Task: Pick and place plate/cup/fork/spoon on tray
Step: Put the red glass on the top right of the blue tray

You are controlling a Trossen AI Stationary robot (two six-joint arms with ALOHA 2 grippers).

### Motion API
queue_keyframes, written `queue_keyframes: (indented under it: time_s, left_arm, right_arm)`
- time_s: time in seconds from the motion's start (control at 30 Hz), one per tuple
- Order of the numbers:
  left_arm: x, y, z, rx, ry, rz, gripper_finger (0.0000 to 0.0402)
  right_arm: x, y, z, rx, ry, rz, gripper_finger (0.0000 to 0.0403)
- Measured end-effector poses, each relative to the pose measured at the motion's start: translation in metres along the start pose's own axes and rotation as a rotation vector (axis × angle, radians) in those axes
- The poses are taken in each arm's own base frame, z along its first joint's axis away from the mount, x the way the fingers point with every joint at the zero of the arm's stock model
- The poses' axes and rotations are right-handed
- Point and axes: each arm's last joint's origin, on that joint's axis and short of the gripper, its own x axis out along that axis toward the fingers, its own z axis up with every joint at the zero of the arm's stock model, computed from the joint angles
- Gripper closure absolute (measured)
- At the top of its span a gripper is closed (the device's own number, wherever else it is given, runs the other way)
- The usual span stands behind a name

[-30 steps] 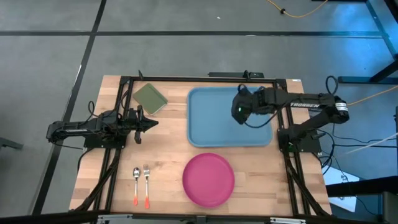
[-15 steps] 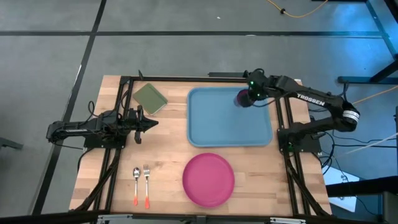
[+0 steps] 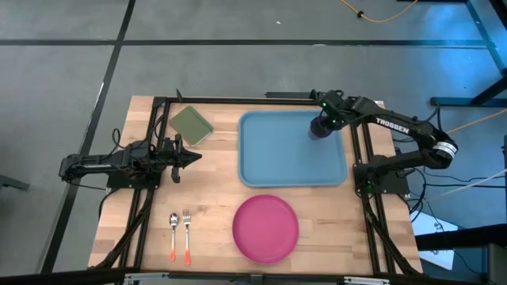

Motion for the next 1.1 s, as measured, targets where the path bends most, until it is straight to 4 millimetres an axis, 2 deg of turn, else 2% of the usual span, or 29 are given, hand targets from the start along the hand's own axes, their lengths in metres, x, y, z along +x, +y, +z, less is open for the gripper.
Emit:
queue_keyframes:
  time_s: [0.27,0.63,0.9,1.1]
  left_arm:
    - [0.0,0.0,0.0,0.0,0.0,0.0,0.0401]
    - [0.0,0.0,0.0,0.0,0.0,0.0,0.0401]
    - [0.0,0.0,0.0,0.0,0.0,0.0,0.0401]
    - [0.0,0.0,0.0,0.0,0.0,0.0,0.0401]
  right_arm:
    - [0.0069,-0.0073,0.0,0.03,0.002,-0.029,0.0383]
    - [0.0069,-0.0071,0.0001,0.057,0.003,-0.023,0.038]
    - [0.007,-0.0071,-0.0001,0.058,0.006,-0.022,0.0324]
    - [0.0045,-0.0084,0.0004,0.056,0.0,-0.051,0.0316]
